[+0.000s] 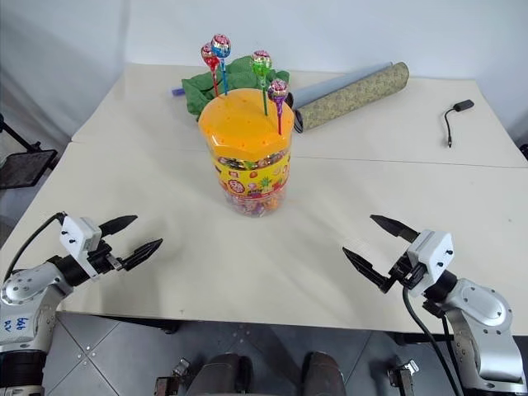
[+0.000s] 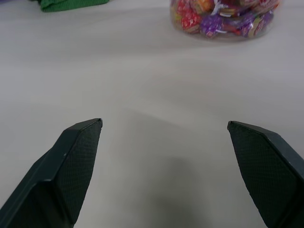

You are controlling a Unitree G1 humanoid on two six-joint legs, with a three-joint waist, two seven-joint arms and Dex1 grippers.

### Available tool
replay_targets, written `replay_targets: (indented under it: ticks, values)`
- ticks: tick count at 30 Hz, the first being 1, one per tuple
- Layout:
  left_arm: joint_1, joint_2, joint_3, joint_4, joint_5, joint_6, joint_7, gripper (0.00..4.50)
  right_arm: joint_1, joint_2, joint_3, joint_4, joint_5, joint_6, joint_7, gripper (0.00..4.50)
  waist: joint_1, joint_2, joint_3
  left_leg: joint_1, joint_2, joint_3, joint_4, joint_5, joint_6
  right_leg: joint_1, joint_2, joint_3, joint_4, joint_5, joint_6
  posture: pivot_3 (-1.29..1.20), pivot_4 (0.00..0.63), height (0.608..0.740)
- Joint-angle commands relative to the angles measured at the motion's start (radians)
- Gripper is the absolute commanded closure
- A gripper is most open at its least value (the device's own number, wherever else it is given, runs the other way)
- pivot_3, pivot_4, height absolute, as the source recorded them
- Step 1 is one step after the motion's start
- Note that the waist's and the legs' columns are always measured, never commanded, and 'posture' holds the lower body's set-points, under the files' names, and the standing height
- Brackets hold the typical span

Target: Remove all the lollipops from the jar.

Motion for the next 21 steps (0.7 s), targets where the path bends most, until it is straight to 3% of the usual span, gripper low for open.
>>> replay_targets:
  ticks: [1, 2, 5, 11, 16, 21]
  values:
    - [-0.004, 0.012, 0.009, -0.031, -0.018, 0.010, -0.010, 0.01, -0.009, -0.013, -0.014, -0.006, -0.002, -0.035, 0.017, 0.00, 0.000, 0.000, 0.000, 0.000, 0.000, 0.000, 0.000, 0.000, 0.000, 0.000, 0.000, 0.000, 0.000, 0.000, 0.000, 0.00, 0.150, 0.740]
    - [-0.008, 0.012, 0.009, -0.029, -0.022, 0.009, -0.016, 0.01, -0.015, -0.013, -0.010, -0.004, -0.003, -0.036, 0.020, 0.00, 0.000, 0.000, 0.000, 0.000, 0.000, 0.000, 0.000, 0.000, 0.000, 0.000, 0.000, 0.000, 0.000, 0.000, 0.000, 0.00, 0.150, 0.740]
    - [-0.050, 0.023, 0.101, -0.066, -0.250, 0.142, -0.114, 0.01, -0.074, -0.009, -0.014, -0.074, 0.098, 0.048, 0.000, 0.00, -0.003, 0.000, 0.000, 0.000, 0.000, 0.000, 0.000, 0.000, 0.000, 0.000, 0.000, 0.000, 0.000, 0.000, 0.000, 0.00, 0.150, 0.740]
    - [-0.156, 0.065, 0.232, -0.146, -0.473, 0.322, -0.075, 0.01, -0.170, -0.035, -0.102, -0.181, 0.258, 0.173, -0.084, 0.00, -0.003, 0.000, 0.000, 0.000, 0.001, -0.004, 0.001, 0.000, 0.000, 0.000, 0.000, 0.000, 0.001, 0.000, 0.000, 0.00, 0.150, 0.740]
    - [-0.263, 0.120, 0.262, -0.022, -0.482, 0.345, -0.098, 0.01, -0.193, -0.070, -0.190, -0.208, 0.321, 0.187, -0.082, 0.00, 0.006, 0.000, 0.000, 0.000, -0.001, -0.004, 0.000, 0.000, 0.000, 0.000, -0.001, 0.000, 0.001, 0.000, 0.000, 0.00, 0.150, 0.740]
    - [-0.475, 0.085, 0.145, 0.152, -0.415, 0.323, -0.128, 0.01, -0.171, -0.083, -0.213, -0.271, 0.329, 0.201, -0.102, 0.00, 0.021, -0.001, 0.001, -0.001, 0.000, 0.001, 0.001, 0.000, 0.000, 0.000, 0.000, -0.001, 0.001, 0.000, 0.000, 0.00, 0.150, 0.740]
